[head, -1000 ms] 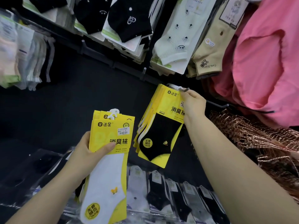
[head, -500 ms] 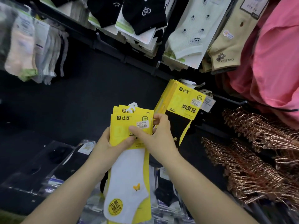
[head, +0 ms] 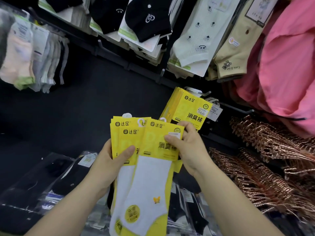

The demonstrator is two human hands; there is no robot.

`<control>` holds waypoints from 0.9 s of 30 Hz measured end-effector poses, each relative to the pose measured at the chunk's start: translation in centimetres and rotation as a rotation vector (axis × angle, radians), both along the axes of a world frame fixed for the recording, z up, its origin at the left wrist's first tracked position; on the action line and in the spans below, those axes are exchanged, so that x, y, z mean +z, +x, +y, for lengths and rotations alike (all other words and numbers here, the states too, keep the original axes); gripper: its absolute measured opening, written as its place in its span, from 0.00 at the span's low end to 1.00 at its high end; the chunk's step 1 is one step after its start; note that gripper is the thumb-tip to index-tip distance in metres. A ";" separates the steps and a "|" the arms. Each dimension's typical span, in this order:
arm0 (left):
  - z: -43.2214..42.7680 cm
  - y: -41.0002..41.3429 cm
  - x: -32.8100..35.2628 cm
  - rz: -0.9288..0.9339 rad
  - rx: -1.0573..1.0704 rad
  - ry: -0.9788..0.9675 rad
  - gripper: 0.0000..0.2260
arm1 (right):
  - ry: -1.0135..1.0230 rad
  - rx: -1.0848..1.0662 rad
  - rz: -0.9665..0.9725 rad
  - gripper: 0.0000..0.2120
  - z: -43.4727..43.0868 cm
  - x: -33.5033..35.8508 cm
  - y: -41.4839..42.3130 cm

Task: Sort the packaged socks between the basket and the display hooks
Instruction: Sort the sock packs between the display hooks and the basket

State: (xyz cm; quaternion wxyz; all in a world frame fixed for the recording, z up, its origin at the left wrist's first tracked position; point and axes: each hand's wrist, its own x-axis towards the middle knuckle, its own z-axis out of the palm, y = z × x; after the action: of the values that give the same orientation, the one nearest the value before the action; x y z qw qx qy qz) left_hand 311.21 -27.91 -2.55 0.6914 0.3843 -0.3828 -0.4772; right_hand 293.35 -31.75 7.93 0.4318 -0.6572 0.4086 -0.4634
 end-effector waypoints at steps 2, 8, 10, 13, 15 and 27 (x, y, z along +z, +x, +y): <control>-0.1 0.2 -0.1 -0.017 0.038 0.013 0.26 | -0.076 -0.072 -0.075 0.18 -0.2 1.5 -1.5; -0.5 1.7 -0.6 -0.105 0.136 0.057 0.17 | -0.266 -0.406 -0.197 0.03 -1.6 6.3 -4.6; -0.6 1.9 -0.7 -0.119 0.152 0.076 0.15 | -0.289 -0.400 -0.174 0.04 -2.3 7.2 -4.2; -0.5 2.0 -0.9 -0.145 0.162 0.092 0.14 | -0.281 -0.387 -0.112 0.06 -3.5 7.8 -3.1; -0.5 1.9 -0.9 -0.160 0.163 0.094 0.14 | -0.243 -0.397 -0.134 0.06 -4.3 7.9 -2.6; -0.6 1.4 -1.1 -0.168 0.112 0.082 0.19 | -0.059 -0.317 -0.183 0.07 -5.1 8.9 -3.8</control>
State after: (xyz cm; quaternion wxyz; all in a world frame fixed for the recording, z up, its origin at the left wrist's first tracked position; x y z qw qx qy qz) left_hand 312.62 -28.56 -3.61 0.6661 0.4716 -0.3977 -0.4192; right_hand 289.54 -36.86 16.83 0.3694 -0.5519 0.4523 -0.5953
